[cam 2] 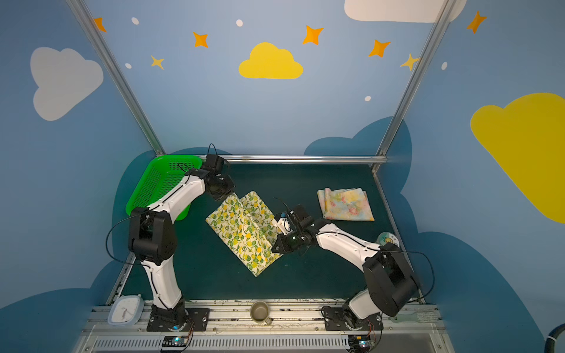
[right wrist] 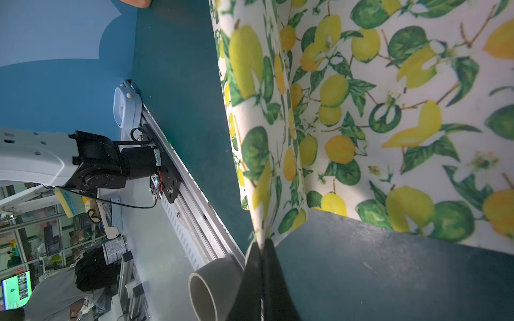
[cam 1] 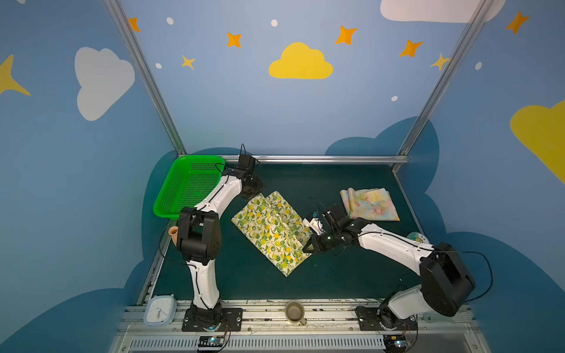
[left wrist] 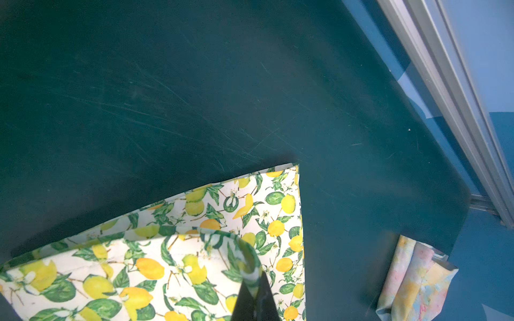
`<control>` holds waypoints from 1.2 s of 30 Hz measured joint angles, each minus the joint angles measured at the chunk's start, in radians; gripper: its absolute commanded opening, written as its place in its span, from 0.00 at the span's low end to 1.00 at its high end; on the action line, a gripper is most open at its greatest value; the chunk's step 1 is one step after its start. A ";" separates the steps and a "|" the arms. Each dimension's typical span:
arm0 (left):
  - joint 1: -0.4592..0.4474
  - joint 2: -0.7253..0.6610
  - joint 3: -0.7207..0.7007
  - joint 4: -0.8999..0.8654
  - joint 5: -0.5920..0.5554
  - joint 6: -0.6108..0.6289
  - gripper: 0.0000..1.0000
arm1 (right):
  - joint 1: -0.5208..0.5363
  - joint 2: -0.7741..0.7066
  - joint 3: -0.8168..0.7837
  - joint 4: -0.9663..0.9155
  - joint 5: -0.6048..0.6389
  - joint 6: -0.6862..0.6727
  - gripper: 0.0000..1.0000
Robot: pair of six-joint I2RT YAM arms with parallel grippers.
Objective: Fold and stack skirts
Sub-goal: Fold the skirt at the center of the table.
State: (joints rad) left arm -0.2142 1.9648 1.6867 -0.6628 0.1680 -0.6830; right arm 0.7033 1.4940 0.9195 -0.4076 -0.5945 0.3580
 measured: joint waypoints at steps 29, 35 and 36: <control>-0.040 0.133 0.154 -0.038 -0.005 0.015 0.04 | -0.054 0.002 -0.003 -0.021 0.010 -0.001 0.00; -0.043 0.143 0.167 -0.036 0.000 0.012 0.04 | -0.054 0.002 -0.002 -0.030 0.028 -0.004 0.00; -0.044 0.143 0.167 -0.036 0.000 0.010 0.04 | -0.054 0.002 -0.001 -0.033 0.031 -0.004 0.00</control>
State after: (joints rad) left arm -0.2581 2.1082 1.8534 -0.6991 0.1684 -0.6731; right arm 0.6495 1.4956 0.9184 -0.4408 -0.5640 0.3538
